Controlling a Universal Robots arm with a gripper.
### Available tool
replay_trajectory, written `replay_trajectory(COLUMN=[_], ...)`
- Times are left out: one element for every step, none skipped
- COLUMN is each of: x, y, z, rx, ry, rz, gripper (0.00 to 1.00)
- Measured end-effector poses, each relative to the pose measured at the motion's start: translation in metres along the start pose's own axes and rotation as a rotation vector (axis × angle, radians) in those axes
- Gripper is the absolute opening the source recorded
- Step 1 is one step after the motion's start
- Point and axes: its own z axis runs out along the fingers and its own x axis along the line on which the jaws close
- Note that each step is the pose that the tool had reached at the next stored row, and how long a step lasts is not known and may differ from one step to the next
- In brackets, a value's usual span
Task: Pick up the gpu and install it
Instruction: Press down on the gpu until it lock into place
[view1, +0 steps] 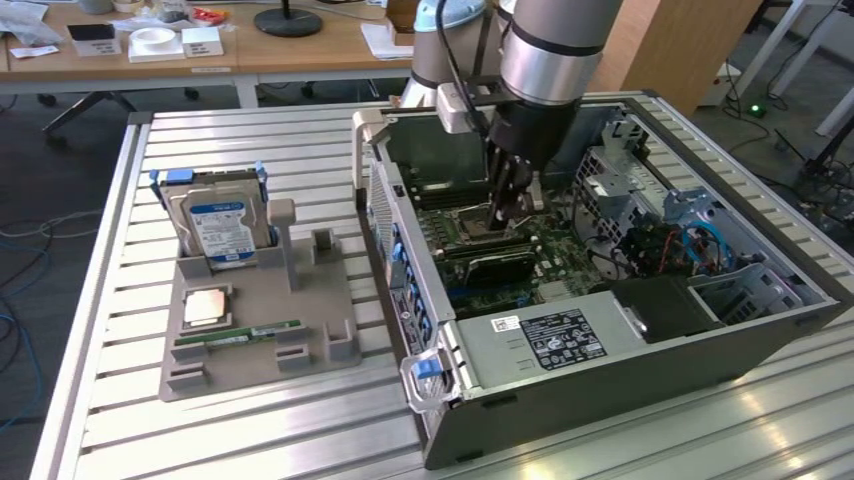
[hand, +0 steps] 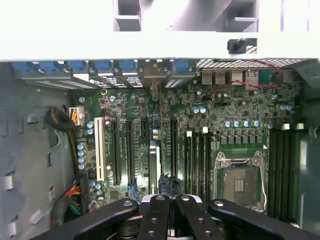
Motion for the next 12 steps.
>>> replay_trajectory(x=[-0.0001,-0.0001,-0.0001,-0.0001,-0.0001,-0.0001,-0.0001,-0.0002,-0.0002,-0.0002,-0.0002,-0.0002], y=[0.0000,-0.0001,-0.0001,-0.0001,-0.0001,-0.0007,-0.0016,-0.0026,-0.0035,-0.0041,-0.0041,-0.0041], z=[-0.0017,-0.0020,-0.0020,-0.0019,-0.0020,-0.0020,-0.0020,-0.0020,-0.0020,-0.0020,-0.0020,-0.0020], rx=[0.0000,0.0001,0.0001,0.0001,0.0001,0.0000,0.0000,0.0000,0.0000,0.0000,0.0000,0.0000], ry=[0.0000,0.0000,-0.0001,-0.0002,-0.0001,0.0000,0.0000,0.0001,0.0001,0.0001,0.0001,0.0001], rz=[0.000,0.000,0.000,0.000,0.000,0.000,0.000,0.000,0.000,0.000,0.000,0.000], gripper=[0.11,0.11,0.11,0.11,0.11,0.11,0.11,0.11,0.11,0.11,0.11,0.11])
